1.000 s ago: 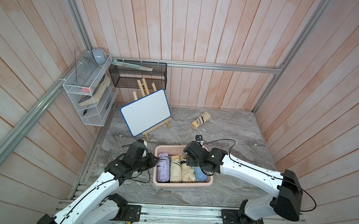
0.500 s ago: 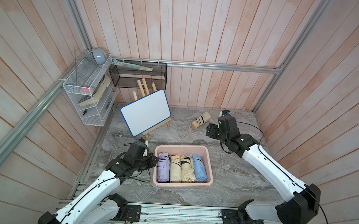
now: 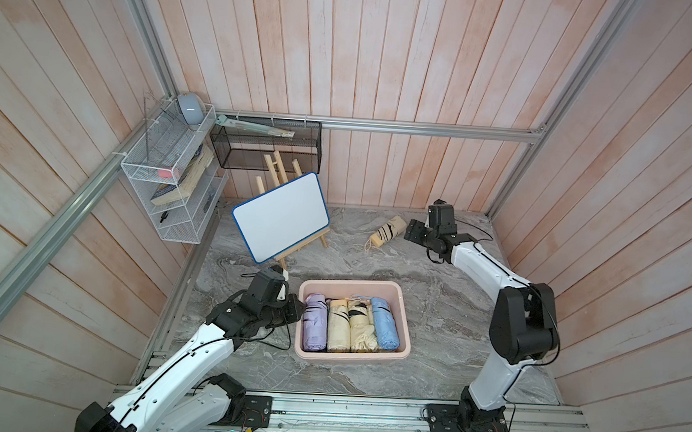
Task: Put the umbrella into the storage box
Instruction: Place the umbrella in the storage box, then pick up the umbrella from the center of the board.
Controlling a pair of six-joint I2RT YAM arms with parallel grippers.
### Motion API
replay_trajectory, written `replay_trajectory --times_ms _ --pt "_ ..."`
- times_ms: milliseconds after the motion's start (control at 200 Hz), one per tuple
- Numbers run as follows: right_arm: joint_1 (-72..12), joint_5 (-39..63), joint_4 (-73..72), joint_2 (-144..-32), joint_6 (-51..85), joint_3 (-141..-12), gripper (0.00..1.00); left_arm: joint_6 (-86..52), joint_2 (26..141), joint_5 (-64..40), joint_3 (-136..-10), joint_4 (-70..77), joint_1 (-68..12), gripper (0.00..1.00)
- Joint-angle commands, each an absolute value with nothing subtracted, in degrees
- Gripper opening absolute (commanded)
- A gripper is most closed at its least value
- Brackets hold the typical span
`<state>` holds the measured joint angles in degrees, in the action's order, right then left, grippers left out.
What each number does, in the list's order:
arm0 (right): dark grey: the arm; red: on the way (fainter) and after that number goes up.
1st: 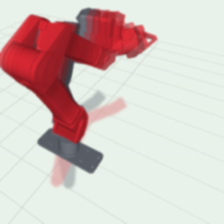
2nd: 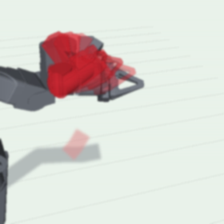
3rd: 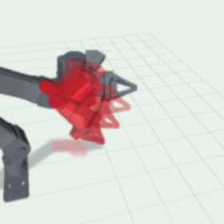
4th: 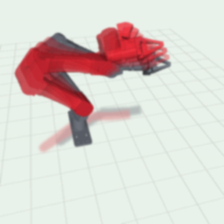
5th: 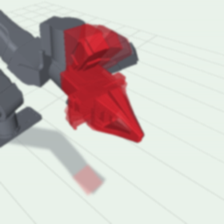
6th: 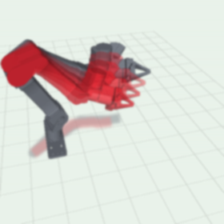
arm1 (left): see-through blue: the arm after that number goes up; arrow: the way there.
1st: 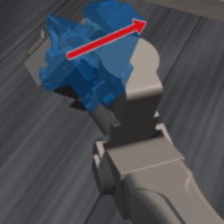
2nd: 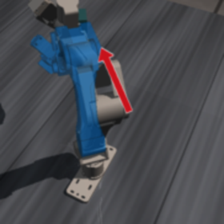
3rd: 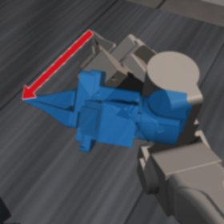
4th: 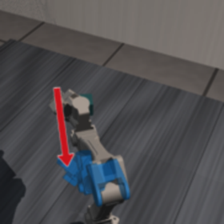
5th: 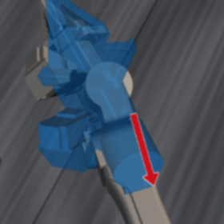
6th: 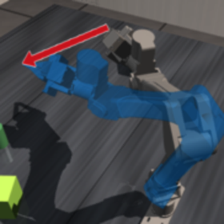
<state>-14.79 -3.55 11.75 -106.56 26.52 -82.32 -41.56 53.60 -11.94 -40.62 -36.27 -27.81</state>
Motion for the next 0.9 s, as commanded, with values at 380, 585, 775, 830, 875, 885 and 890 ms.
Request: replay_trajectory --times_ms 380,585,775,830,875,885,890 --pt "-11.57 1.89 11.96 -132.47 24.1 -111.44 0.83 -41.51 54.22 -15.33 -39.46 -42.11 -28.27 0.1" --pt "-11.56 1.47 12.62 -140.92 25.07 -120.36 0.83 -40.87 54.49 -17.45 -40.01 -42.1 -28.43 0.1" --pt "-11.6 0.9 16.72 -148.07 24.16 -130.08 0.83 -41.48 54.28 -17.73 -39.97 -41.75 -28.39 0.1" --pt "-11.6 0.8 17.94 -149.57 23.87 -132.01 0.83 -41.33 54.28 -18.29 -40.14 -41.43 -28.37 0.1" --pt "-11.66 0.54 18.9 -150.34 23.64 -132.85 0.83 -41.22 54.28 -18.77 -40.25 -41.29 -28.39 0.1" --pt "-11.64 0.51 19.03 -150.41 23.6 -132.93 0.83 -41.22 54.31 -18.93 -40.28 -41.26 -28.39 0.1" --pt "-11.66 0.47 19.14 -150.44 23.58 -132.95 0.83 -41.22 54.27 -19.0 -40.26 -41.24 -28.43 0.1"
